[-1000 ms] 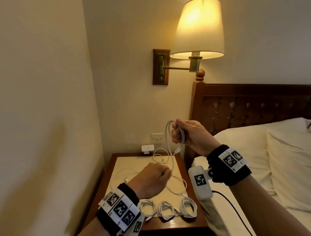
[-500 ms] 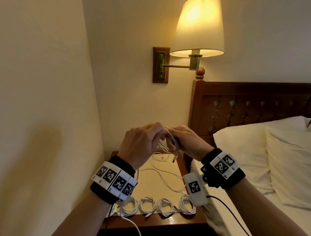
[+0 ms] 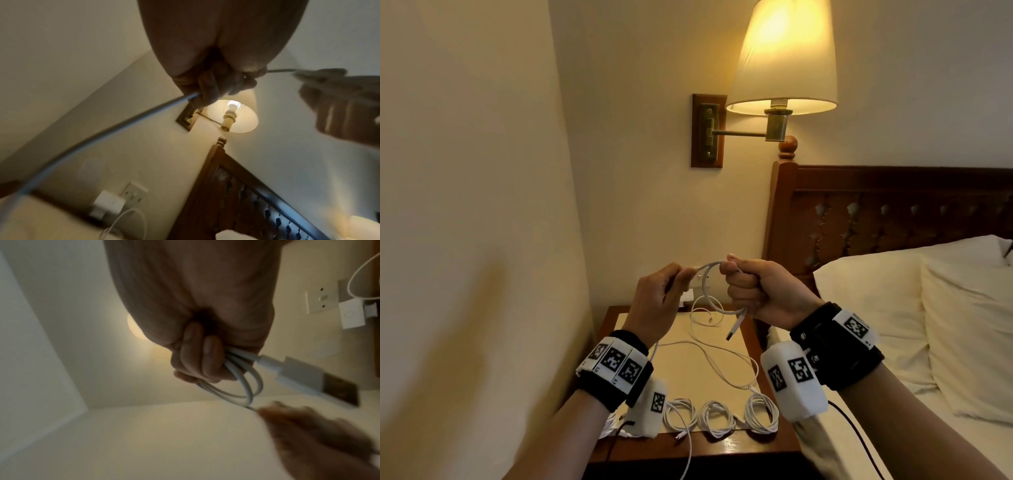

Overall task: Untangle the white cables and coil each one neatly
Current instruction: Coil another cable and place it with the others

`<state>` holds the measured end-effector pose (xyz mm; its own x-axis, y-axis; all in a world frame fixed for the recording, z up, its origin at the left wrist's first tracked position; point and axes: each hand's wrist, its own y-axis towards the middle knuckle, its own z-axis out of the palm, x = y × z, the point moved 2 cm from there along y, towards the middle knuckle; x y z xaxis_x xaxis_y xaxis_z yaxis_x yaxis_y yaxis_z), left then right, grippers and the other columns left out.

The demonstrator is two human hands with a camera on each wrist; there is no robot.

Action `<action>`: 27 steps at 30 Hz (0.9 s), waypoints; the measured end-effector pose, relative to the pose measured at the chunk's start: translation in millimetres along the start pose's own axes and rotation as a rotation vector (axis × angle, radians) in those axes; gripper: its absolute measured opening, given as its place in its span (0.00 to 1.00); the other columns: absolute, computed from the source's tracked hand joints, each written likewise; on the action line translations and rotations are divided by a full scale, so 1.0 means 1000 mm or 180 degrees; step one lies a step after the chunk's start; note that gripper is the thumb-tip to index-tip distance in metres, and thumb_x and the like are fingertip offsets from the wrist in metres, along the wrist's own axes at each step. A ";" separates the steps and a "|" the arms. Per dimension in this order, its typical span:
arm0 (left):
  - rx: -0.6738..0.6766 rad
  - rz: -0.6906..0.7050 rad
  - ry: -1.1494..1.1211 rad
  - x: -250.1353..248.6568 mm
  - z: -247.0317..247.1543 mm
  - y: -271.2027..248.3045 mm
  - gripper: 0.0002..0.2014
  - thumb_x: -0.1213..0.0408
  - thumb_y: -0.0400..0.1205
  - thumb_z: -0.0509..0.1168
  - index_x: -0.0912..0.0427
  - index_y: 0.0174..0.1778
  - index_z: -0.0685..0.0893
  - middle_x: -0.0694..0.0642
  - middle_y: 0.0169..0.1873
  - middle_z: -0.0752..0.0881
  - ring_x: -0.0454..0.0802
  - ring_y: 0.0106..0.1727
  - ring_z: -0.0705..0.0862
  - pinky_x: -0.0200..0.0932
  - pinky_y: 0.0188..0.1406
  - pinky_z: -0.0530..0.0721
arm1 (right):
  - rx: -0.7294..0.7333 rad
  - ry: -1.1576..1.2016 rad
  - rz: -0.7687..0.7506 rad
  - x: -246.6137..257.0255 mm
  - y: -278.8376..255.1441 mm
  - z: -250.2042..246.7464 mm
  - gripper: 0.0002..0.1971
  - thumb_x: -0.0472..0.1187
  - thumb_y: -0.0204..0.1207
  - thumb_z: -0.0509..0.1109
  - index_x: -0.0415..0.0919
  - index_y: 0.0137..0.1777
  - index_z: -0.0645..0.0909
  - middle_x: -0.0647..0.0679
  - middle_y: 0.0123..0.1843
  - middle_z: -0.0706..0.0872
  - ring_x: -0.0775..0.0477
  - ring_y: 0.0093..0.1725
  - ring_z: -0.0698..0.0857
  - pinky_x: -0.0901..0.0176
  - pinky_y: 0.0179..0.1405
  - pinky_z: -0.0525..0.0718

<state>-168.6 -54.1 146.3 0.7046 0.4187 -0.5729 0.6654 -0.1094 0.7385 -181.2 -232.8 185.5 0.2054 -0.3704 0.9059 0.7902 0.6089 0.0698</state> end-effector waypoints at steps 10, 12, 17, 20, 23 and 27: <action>0.0517 -0.0937 0.0138 0.045 0.025 -0.053 0.17 0.58 0.89 0.56 0.52 0.32 0.74 0.45 0.24 0.71 0.42 0.26 0.68 0.38 0.29 0.65 | -0.0428 0.0203 -0.0312 0.027 -0.005 -0.020 0.15 0.44 0.88 0.51 0.41 0.42 0.73 0.54 0.21 0.68 0.57 0.20 0.68 0.69 0.24 0.68; 0.1078 -0.0742 0.0721 0.021 0.033 -0.045 0.20 0.58 0.89 0.55 0.53 0.28 0.71 0.48 0.24 0.72 0.44 0.27 0.69 0.44 0.32 0.67 | -0.0656 -0.0188 -0.0387 0.023 0.000 -0.018 0.14 0.43 0.88 0.54 0.40 0.43 0.75 0.52 0.24 0.74 0.55 0.22 0.75 0.67 0.27 0.75; 0.1791 0.0204 0.1710 -0.052 0.032 -0.022 0.18 0.54 0.89 0.52 0.55 0.35 0.76 0.49 0.29 0.75 0.43 0.27 0.70 0.40 0.31 0.65 | -0.0950 -0.1756 -0.0798 0.012 0.005 -0.001 0.15 0.40 0.88 0.58 0.29 0.46 0.79 0.37 0.34 0.86 0.45 0.32 0.87 0.59 0.35 0.86; 0.1053 0.0802 0.1926 -0.078 0.020 -0.009 0.16 0.52 0.88 0.53 0.54 0.44 0.82 0.48 0.32 0.80 0.44 0.28 0.73 0.37 0.28 0.64 | -0.1113 -0.2730 -0.1054 0.008 0.009 -0.002 0.18 0.41 0.86 0.62 0.26 0.43 0.83 0.41 0.33 0.85 0.50 0.32 0.82 0.57 0.35 0.81; 0.0494 0.1114 0.2193 -0.079 0.010 -0.001 0.17 0.49 0.88 0.52 0.52 0.42 0.81 0.48 0.30 0.83 0.45 0.26 0.78 0.37 0.25 0.66 | -0.0962 -0.2882 -0.1006 0.004 0.010 -0.007 0.18 0.43 0.86 0.63 0.32 0.43 0.87 0.44 0.33 0.85 0.49 0.33 0.82 0.54 0.35 0.78; 0.0116 0.1115 0.2173 -0.067 -0.002 0.008 0.19 0.43 0.86 0.54 0.51 0.40 0.81 0.46 0.27 0.83 0.44 0.24 0.77 0.34 0.22 0.62 | -0.0546 -0.2437 -0.0702 0.003 0.005 -0.002 0.18 0.42 0.87 0.58 0.33 0.42 0.84 0.41 0.29 0.84 0.48 0.26 0.84 0.59 0.28 0.82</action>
<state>-211.1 -81.6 191.4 0.5752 0.8166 0.0478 0.4474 -0.3629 0.8174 -175.0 -232.0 187.3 -0.3681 0.1508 0.9175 0.8565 0.4391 0.2714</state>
